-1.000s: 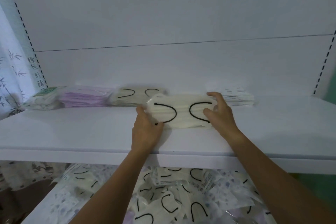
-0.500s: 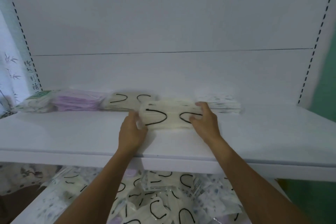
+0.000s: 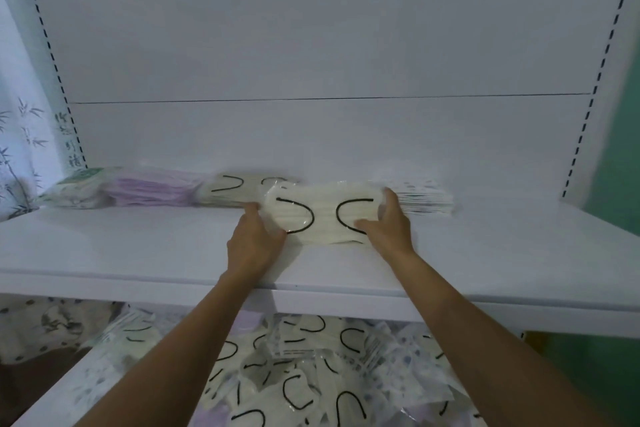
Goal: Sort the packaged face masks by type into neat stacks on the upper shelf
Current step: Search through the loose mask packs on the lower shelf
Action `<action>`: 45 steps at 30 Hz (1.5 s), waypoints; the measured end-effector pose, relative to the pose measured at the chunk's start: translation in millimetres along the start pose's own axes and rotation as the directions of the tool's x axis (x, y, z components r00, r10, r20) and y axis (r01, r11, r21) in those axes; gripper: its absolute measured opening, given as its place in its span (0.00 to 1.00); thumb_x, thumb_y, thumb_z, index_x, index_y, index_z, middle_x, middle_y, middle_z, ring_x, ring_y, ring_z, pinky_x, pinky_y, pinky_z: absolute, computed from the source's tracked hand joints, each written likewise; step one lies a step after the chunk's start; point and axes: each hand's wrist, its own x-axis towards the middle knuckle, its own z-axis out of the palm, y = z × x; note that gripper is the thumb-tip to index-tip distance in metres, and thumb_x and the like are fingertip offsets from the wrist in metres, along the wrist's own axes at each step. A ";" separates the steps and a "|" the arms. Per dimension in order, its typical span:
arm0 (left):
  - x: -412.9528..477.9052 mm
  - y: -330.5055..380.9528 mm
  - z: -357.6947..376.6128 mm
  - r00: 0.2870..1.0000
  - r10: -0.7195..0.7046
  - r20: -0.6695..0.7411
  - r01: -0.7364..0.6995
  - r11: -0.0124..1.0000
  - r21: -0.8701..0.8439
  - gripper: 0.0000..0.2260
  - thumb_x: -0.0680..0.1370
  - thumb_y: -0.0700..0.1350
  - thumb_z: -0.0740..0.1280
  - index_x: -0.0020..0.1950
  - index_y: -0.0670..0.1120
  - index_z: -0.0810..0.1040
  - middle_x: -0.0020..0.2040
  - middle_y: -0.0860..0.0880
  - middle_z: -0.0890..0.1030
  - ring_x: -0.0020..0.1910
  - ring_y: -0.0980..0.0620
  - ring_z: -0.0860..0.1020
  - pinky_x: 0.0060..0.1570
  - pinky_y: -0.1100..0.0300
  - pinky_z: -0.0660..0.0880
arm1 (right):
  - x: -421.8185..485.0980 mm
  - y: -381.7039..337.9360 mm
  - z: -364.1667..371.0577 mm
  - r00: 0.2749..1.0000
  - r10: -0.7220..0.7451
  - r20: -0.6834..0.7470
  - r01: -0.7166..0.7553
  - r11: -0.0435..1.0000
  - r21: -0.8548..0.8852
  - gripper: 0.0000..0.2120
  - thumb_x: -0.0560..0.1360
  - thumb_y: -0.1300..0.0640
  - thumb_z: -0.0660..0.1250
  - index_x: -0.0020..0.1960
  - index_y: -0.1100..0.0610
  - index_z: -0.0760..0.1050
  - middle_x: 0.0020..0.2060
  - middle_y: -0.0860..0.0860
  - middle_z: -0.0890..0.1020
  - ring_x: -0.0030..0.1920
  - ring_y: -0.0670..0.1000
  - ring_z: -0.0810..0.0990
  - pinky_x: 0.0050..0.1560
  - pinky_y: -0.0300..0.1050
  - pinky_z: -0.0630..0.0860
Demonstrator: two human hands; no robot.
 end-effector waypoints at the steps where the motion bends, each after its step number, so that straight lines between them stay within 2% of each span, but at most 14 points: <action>1: 0.8 0.7 0.8 1.000 0.004 0.010 -0.004 0.999 0.051 0.22 0.75 0.45 0.65 0.67 0.43 0.63 0.59 0.42 0.75 0.57 0.40 0.74 0.55 0.51 0.69 | 1.0 1.5 1.2 1.000 0.006 0.010 -0.006 1.000 -0.029 0.38 0.71 0.66 0.66 0.75 0.49 0.54 0.67 0.57 0.70 0.66 0.53 0.70 0.55 0.39 0.68; 6: 5.0 3.6 1.3 0.993 0.117 0.030 -0.120 0.946 0.302 0.18 0.77 0.36 0.55 0.66 0.43 0.59 0.51 0.40 0.76 0.43 0.42 0.70 0.43 0.53 0.65 | 7.6 3.5 5.8 0.999 -0.026 -0.026 0.020 0.982 -0.186 0.32 0.74 0.66 0.56 0.75 0.48 0.55 0.67 0.55 0.70 0.67 0.56 0.69 0.63 0.50 0.69; 9: 19.2 7.8 8.1 0.987 0.161 -0.013 -0.154 0.964 0.217 0.21 0.76 0.34 0.54 0.68 0.44 0.57 0.47 0.40 0.74 0.45 0.40 0.72 0.44 0.52 0.66 | 19.4 2.0 4.7 0.999 -0.050 -0.008 0.046 0.963 -0.264 0.33 0.74 0.68 0.54 0.76 0.50 0.54 0.67 0.57 0.69 0.66 0.58 0.69 0.65 0.51 0.67; 14: 44.7 22.1 25.1 0.950 0.260 -0.172 -0.251 0.965 0.072 0.17 0.75 0.33 0.60 0.62 0.47 0.63 0.42 0.44 0.73 0.41 0.43 0.74 0.39 0.56 0.66 | 60.2 -6.7 -12.3 0.962 -0.248 -0.115 0.220 0.952 -0.214 0.35 0.74 0.67 0.63 0.75 0.50 0.54 0.54 0.58 0.73 0.54 0.57 0.73 0.50 0.43 0.66; 19: 68.0 49.9 39.7 0.941 0.037 -0.337 -0.141 0.947 -0.288 0.21 0.75 0.35 0.67 0.64 0.46 0.63 0.49 0.47 0.73 0.39 0.51 0.74 0.38 0.63 0.67 | 88.8 -14.6 -12.0 0.898 -0.350 -0.268 0.330 0.937 -0.118 0.23 0.74 0.66 0.64 0.67 0.53 0.68 0.49 0.51 0.70 0.49 0.49 0.69 0.48 0.34 0.62; 24: 89.3 34.0 60.3 0.848 0.154 -0.508 -0.214 0.975 -0.062 0.02 0.77 0.36 0.64 0.48 0.39 0.76 0.46 0.42 0.77 0.41 0.51 0.72 0.40 0.69 0.61 | 109.5 4.1 14.1 0.877 -0.348 -0.333 0.357 0.933 -0.034 0.10 0.76 0.67 0.62 0.56 0.63 0.77 0.52 0.56 0.76 0.52 0.54 0.77 0.49 0.29 0.65; 26: 97.1 22.9 70.5 0.874 0.149 -0.462 -0.201 0.978 -0.064 0.05 0.77 0.36 0.64 0.50 0.38 0.77 0.52 0.41 0.76 0.45 0.47 0.75 0.42 0.67 0.63 | 113.9 6.6 18.1 0.889 -0.367 -0.275 0.369 0.928 -0.045 0.12 0.78 0.67 0.59 0.59 0.66 0.75 0.57 0.58 0.75 0.58 0.55 0.75 0.54 0.29 0.64; 28: 102.3 15.6 83.3 0.918 0.161 -0.363 -0.191 0.980 -0.049 0.09 0.76 0.37 0.65 0.56 0.37 0.76 0.57 0.40 0.74 0.54 0.43 0.74 0.50 0.62 0.66 | 120.4 13.9 20.7 0.884 -0.451 -0.126 0.410 0.875 -0.259 0.16 0.79 0.63 0.57 0.66 0.66 0.69 0.65 0.59 0.70 0.65 0.56 0.70 0.63 0.35 0.60; 31: 109.9 4.3 98.3 0.961 0.233 -0.148 -0.189 0.947 0.260 0.15 0.74 0.43 0.67 0.61 0.42 0.76 0.58 0.40 0.75 0.58 0.40 0.72 0.57 0.53 0.67 | 130.6 38.7 24.1 0.902 -0.399 0.165 0.383 0.562 -0.733 0.21 0.81 0.52 0.52 0.71 0.58 0.64 0.74 0.57 0.57 0.74 0.55 0.56 0.73 0.57 0.46; 34: 112.9 -4.2 97.1 0.990 0.140 0.001 -0.122 0.862 0.493 0.16 0.75 0.48 0.64 0.62 0.48 0.76 0.59 0.43 0.77 0.57 0.41 0.73 0.57 0.53 0.68 | 127.2 51.5 25.5 0.937 -0.229 0.265 0.340 0.411 -0.846 0.22 0.81 0.47 0.48 0.70 0.56 0.66 0.75 0.60 0.53 0.75 0.59 0.48 0.72 0.62 0.41; 36: 111.1 -5.4 95.3 0.991 0.131 -0.003 -0.115 0.884 0.453 0.17 0.74 0.48 0.63 0.63 0.47 0.76 0.59 0.41 0.76 0.58 0.40 0.72 0.59 0.53 0.66 | 123.4 47.9 24.0 0.924 -0.295 0.244 0.353 0.410 -0.841 0.23 0.81 0.48 0.50 0.71 0.57 0.64 0.75 0.62 0.54 0.75 0.61 0.48 0.72 0.62 0.40; 39: 110.6 -5.6 93.4 0.985 0.152 -0.085 -0.141 0.982 0.123 0.20 0.71 0.41 0.67 0.63 0.40 0.74 0.63 0.36 0.70 0.59 0.39 0.72 0.60 0.54 0.68 | 120.8 36.1 21.8 0.841 -0.489 0.230 0.457 0.417 -0.785 0.24 0.76 0.51 0.61 0.69 0.60 0.67 0.69 0.61 0.66 0.71 0.61 0.61 0.73 0.62 0.46; 41: 110.9 -4.2 91.1 0.974 0.157 -0.166 -0.170 0.983 -0.069 0.20 0.70 0.31 0.67 0.62 0.36 0.73 0.64 0.36 0.66 0.56 0.40 0.75 0.56 0.57 0.72 | 116.8 33.9 20.7 0.854 -0.396 0.338 0.491 0.398 -0.775 0.26 0.74 0.48 0.63 0.69 0.56 0.65 0.66 0.55 0.70 0.69 0.56 0.65 0.74 0.61 0.45; 45: 111.5 -4.8 94.4 0.956 0.249 -0.155 -0.264 0.961 -0.083 0.15 0.68 0.29 0.68 0.54 0.36 0.78 0.62 0.35 0.70 0.60 0.41 0.74 0.58 0.56 0.72 | 118.0 38.8 23.0 0.863 -0.258 0.435 0.505 0.454 -0.734 0.31 0.73 0.48 0.64 0.72 0.53 0.60 0.67 0.50 0.69 0.70 0.51 0.63 0.74 0.60 0.40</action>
